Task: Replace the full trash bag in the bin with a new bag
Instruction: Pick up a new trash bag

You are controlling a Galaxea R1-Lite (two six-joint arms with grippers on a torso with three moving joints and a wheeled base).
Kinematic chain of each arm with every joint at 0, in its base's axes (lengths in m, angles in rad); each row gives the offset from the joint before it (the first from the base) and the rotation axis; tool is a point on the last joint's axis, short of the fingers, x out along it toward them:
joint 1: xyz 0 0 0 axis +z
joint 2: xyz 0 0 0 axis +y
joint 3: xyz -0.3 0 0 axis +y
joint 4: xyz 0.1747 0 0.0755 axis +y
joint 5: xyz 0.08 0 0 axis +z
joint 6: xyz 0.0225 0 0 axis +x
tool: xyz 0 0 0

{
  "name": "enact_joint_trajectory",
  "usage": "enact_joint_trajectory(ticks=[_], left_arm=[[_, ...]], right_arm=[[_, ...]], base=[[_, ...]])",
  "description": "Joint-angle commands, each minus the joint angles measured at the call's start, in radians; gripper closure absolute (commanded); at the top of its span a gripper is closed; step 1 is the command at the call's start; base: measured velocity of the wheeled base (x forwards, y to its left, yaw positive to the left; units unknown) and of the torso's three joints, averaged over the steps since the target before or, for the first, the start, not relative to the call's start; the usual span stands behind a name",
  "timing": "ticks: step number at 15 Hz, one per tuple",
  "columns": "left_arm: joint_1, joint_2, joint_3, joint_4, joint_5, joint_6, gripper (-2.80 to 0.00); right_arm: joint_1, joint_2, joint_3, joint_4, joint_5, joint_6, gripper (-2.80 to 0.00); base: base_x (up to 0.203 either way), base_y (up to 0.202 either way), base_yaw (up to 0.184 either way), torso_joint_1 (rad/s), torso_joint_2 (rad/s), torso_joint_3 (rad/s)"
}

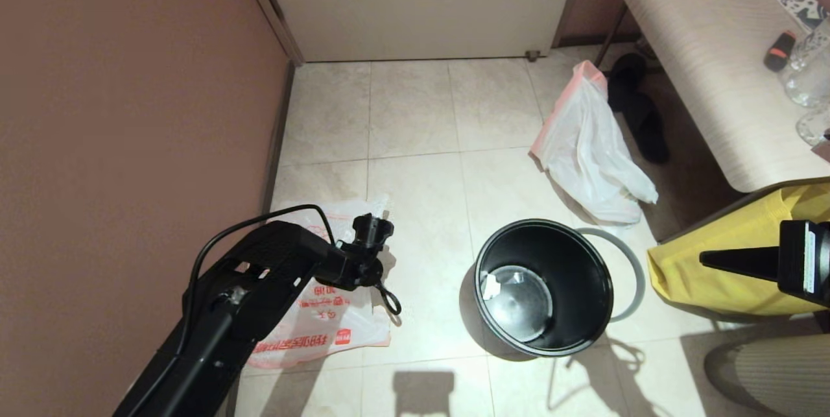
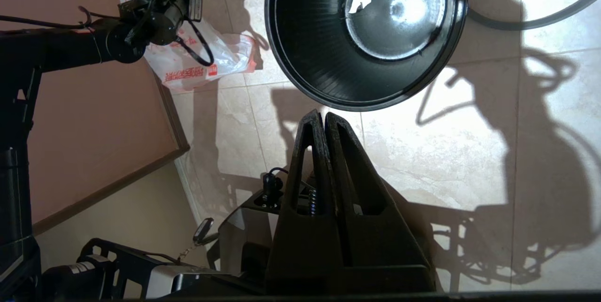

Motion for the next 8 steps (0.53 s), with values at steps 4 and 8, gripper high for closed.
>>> enact_joint_trajectory(ticks=[4,8], left_arm=[[-0.006,-0.081,0.124,0.000,0.002,-0.023,0.00],[-0.029,-0.337,0.388,0.001,-0.002,-0.091,0.00]], right_arm=[[0.001,-0.019,0.000,0.003,0.002,0.005,0.00],[0.001,-0.037,-0.003,0.001,0.038,0.070,0.00]], base=[[0.000,0.000,0.000,0.000,0.00,0.000],[0.000,0.000,0.000,0.000,0.00,0.000]])
